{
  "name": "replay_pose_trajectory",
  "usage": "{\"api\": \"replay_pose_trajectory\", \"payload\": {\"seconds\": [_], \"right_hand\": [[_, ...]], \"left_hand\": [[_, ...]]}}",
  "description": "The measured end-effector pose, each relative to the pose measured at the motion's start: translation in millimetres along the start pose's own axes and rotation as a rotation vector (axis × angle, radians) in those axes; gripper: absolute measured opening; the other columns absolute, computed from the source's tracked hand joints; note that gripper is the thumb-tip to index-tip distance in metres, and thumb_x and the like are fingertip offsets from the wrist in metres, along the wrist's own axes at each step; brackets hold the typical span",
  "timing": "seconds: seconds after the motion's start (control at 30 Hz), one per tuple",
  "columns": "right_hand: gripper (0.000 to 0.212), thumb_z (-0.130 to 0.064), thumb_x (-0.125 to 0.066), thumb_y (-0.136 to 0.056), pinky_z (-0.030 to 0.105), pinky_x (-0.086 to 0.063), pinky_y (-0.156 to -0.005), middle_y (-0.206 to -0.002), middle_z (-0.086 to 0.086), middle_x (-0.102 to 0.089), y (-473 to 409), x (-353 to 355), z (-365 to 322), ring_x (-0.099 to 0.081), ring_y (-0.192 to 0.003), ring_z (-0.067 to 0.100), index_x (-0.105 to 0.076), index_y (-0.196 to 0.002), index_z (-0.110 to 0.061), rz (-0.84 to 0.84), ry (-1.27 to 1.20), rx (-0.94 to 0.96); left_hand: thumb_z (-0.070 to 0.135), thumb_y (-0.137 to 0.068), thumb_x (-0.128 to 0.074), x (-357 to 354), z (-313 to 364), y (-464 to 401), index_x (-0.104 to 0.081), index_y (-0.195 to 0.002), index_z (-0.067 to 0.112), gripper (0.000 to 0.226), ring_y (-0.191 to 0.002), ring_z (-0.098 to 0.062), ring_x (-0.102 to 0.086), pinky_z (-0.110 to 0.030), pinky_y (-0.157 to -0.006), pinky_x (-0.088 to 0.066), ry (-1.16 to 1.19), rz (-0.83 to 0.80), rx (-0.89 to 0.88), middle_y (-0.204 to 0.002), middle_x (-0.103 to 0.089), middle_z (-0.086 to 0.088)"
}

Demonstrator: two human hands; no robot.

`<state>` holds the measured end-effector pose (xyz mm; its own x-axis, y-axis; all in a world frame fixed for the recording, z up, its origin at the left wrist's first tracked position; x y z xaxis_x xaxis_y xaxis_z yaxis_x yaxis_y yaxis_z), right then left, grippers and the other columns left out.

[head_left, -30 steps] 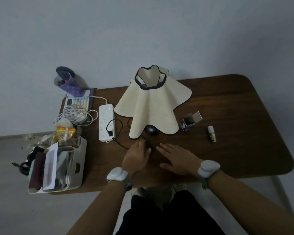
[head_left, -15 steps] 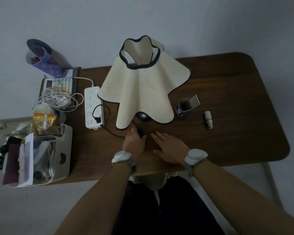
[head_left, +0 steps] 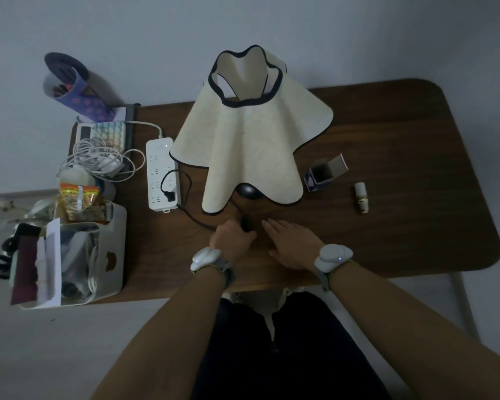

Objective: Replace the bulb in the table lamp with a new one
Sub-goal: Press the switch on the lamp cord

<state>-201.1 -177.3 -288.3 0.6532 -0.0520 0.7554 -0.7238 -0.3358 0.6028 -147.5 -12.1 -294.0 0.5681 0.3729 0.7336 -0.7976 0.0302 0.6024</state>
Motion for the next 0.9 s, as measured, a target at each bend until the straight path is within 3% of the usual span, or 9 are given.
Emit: {"api": "replay_pose_trajectory", "payload": {"seconds": [0.13, 0.43, 0.6, 0.7, 0.83, 0.9], "right_hand": [[0.076, -0.043, -0.041, -0.107, 0.044, -0.027, -0.123, -0.17, 0.006, -0.019, -4.5, 5.2, -8.1, -0.025, -0.153, 0.027, -0.002, -0.165, -0.014, -0.005, -0.013, 0.015], [0.07, -0.031, -0.042, -0.105, 0.046, -0.034, -0.119, -0.167, 0.003, -0.028, -7.6, 12.2, -27.8, -0.028, -0.152, 0.029, -0.007, -0.165, -0.018, -0.003, 0.043, 0.102], [0.068, -0.03, -0.039, -0.107, 0.046, -0.035, -0.118, -0.167, 0.003, -0.028, -7.5, 20.7, -32.5, -0.028, -0.152, 0.03, -0.005, -0.165, -0.017, -0.025, 0.045, 0.102], [0.072, -0.031, -0.042, -0.105, 0.045, -0.041, -0.113, -0.164, 0.005, -0.034, -8.7, 28.2, -35.1, -0.034, -0.147, 0.03, -0.004, -0.165, -0.018, -0.017, 0.012, 0.09], [0.071, -0.035, -0.041, -0.106, 0.044, -0.045, -0.108, -0.161, 0.005, -0.039, -9.3, 30.3, -35.9, -0.04, -0.141, 0.029, -0.007, -0.165, -0.02, -0.009, -0.022, 0.079], [0.069, -0.035, -0.041, -0.105, 0.043, -0.046, -0.105, -0.159, 0.005, -0.042, -9.4, 29.5, -35.6, -0.042, -0.139, 0.028, -0.009, -0.165, -0.021, -0.005, -0.042, 0.075]], "left_hand": [[0.055, -0.084, -0.073, 2.0, -4.2, 0.1, -0.069, -0.109, 0.006, 0.056, -0.094, -0.028, -0.069, -0.041, -0.078, -0.057, 0.078, -0.117, -0.021, -0.105, -0.072, -0.013], [0.041, -0.095, -0.067, 12.0, -6.8, 15.0, -0.056, -0.14, 0.008, 0.057, -0.122, -0.03, -0.062, -0.044, -0.102, -0.052, 0.217, -0.135, -0.085, -0.135, -0.064, -0.014], [0.035, -0.103, -0.053, 14.4, -9.3, 19.6, -0.065, -0.119, 0.008, 0.033, -0.102, -0.033, -0.067, -0.046, -0.09, -0.055, 0.307, -0.099, -0.083, -0.112, -0.071, -0.014], [0.03, -0.105, -0.052, 10.9, -11.2, 18.9, -0.065, -0.115, 0.01, 0.026, -0.093, -0.032, -0.07, -0.047, -0.086, -0.059, 0.464, -0.176, -0.051, -0.105, -0.072, -0.013], [0.018, -0.109, -0.042, 7.3, -17.4, 14.4, -0.061, -0.107, 0.004, 0.024, -0.108, -0.042, -0.063, -0.057, -0.1, -0.052, 0.744, -0.206, 0.081, -0.109, -0.065, -0.021], [0.023, -0.111, -0.039, 5.3, -20.7, 11.6, -0.061, -0.114, -0.002, 0.033, -0.116, -0.05, -0.061, -0.062, -0.104, -0.049, 0.854, -0.194, 0.161, -0.121, -0.063, -0.031]]}}
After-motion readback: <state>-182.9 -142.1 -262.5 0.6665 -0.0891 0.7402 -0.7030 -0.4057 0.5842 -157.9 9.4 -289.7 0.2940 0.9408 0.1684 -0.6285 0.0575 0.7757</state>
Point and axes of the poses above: each hand's wrist, its own y-axis away from the middle knuckle, its own x-axis out of the back of the hand, z = x × y, the point moved 4 cm from there along -y, towards the middle knuckle
